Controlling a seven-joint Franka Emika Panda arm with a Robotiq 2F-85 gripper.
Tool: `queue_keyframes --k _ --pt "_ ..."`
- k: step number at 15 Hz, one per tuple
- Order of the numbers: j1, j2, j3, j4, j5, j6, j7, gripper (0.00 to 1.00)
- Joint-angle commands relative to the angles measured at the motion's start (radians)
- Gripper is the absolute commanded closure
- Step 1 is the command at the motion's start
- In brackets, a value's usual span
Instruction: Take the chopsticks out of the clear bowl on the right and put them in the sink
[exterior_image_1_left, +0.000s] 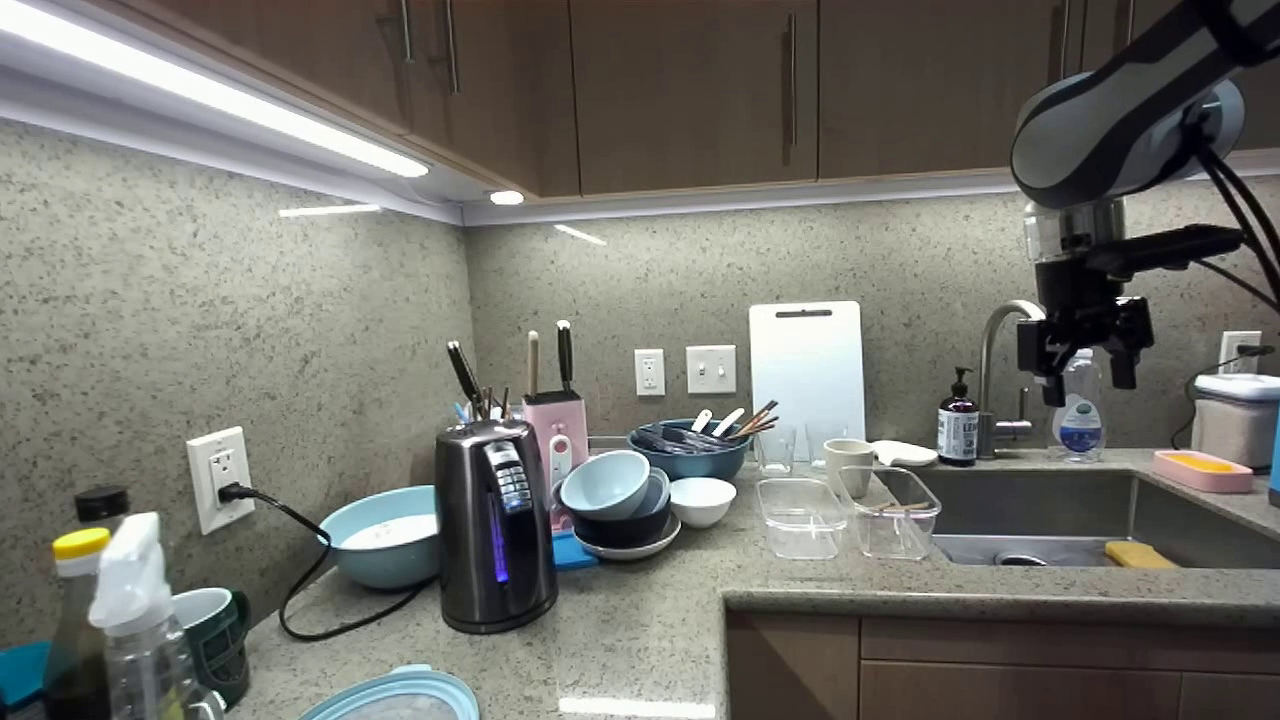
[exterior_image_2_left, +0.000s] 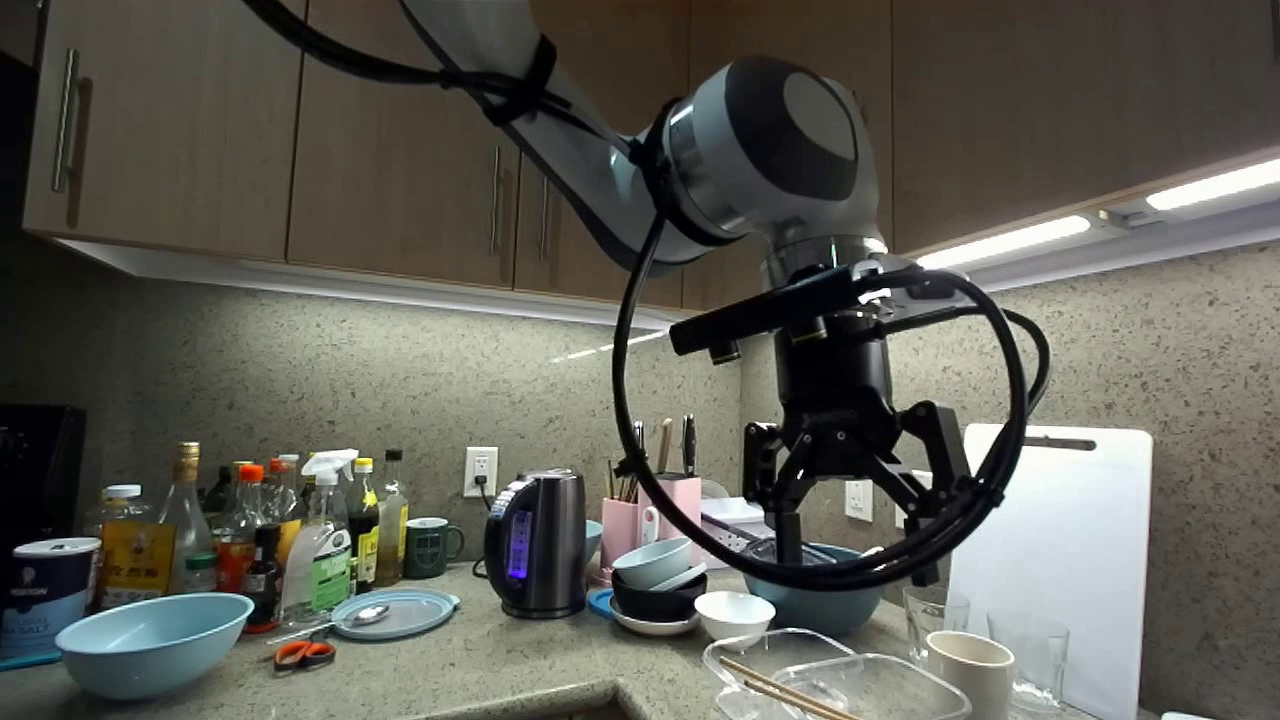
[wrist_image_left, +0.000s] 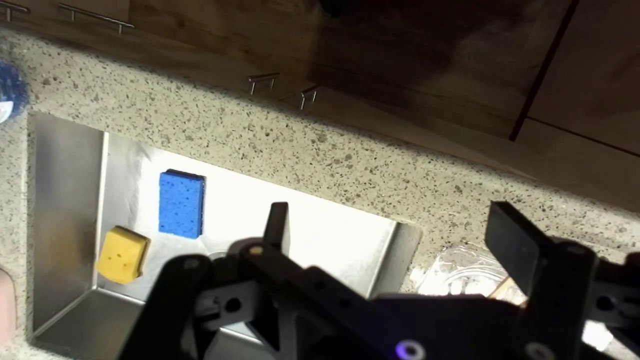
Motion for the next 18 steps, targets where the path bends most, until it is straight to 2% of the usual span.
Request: queue_keyframes --k 1,7,11,18 --pt "0.002 0.087 0.014 0.043 0.086 0.035 -0.014 0.00" --pt "0.016 0.269 0.048 0.142 0.078 0.145 -0.035 0.00" --pt "0.011 0.371 0.061 0.228 0.057 0.164 -0.035 0.00" --pt "0.012 0.387 0.061 0.241 0.049 0.146 -0.004 0.00"
